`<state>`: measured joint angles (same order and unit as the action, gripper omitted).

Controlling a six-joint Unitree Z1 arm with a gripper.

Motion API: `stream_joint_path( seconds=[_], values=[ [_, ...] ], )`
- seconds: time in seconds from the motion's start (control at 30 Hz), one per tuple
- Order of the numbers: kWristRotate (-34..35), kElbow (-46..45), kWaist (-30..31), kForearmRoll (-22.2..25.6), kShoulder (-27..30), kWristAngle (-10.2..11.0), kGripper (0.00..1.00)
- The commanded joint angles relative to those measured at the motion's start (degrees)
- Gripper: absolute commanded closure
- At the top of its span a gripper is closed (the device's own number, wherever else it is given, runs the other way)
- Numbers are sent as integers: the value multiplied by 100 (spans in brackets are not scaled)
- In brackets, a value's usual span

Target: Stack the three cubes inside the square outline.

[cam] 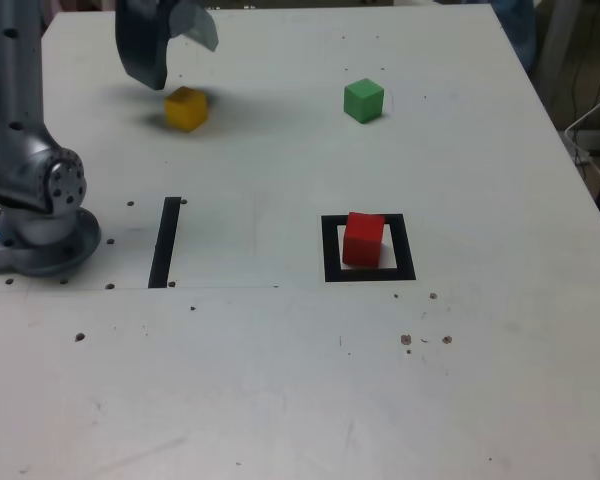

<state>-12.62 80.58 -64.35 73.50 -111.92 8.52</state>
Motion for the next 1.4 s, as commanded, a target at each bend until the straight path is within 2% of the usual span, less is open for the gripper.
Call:
stream_joint_path(
  seconds=[0.0, 0.17, 0.3, 0.47, 0.57, 0.83, 1.0, 1.1, 1.37],
  values=[
    [-13, -121, 33, 28, 47, 6, 2],
    [-13, -358, 131, -32, 35, -3, 3],
    [-13, -418, 233, -123, -15, -103, 3],
    [-12, -454, 305, -459, -143, -304, 4],
    [7, -420, 298, -666, -221, -332, 6],
    [227, -378, 332, -720, -389, -263, 23],
    [271, -353, 390, -685, -442, -254, 45],
    [278, -329, 435, -692, -467, -226, 54],
    [367, -288, 642, -761, -597, -240, 63]
  ],
)
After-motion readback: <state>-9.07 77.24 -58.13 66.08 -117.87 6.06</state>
